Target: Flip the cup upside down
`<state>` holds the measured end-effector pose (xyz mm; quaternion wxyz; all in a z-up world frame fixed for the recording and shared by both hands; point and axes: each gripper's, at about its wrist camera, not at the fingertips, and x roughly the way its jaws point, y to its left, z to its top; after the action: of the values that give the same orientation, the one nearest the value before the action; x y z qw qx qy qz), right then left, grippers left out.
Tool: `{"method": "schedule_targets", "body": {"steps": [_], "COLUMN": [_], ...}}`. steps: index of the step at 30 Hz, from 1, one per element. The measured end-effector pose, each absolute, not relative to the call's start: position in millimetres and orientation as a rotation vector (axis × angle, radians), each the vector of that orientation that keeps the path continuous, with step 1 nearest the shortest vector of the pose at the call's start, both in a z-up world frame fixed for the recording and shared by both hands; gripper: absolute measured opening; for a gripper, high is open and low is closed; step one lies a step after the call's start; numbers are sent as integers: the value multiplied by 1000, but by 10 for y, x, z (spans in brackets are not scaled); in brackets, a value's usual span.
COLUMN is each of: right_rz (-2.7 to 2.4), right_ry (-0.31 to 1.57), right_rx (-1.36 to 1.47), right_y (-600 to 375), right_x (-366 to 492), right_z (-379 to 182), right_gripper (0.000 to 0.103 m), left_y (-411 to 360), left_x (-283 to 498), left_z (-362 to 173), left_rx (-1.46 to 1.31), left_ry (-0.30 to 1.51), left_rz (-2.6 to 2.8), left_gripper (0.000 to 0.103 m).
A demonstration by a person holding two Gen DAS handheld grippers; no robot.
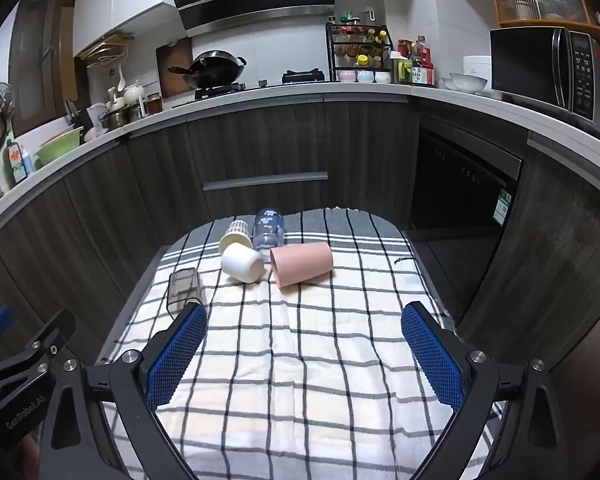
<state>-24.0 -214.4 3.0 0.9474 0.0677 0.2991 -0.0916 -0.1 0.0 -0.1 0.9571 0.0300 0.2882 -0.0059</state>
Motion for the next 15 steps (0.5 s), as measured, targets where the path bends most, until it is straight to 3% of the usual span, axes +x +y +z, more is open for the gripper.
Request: {"method": "schedule_targets", "body": {"steps": [15], "right_rz": [-187], "right_ry": [599], "right_rx": [138], "right_y": [-2134], "right_x": [-267], "right_z": [68], "right_gripper": [98], "left_y": [-66], "left_x": [-16], "left_z": [29], "left_rx": [58], "left_ry": [577], "left_rz": [-14], "left_gripper": [103]}}
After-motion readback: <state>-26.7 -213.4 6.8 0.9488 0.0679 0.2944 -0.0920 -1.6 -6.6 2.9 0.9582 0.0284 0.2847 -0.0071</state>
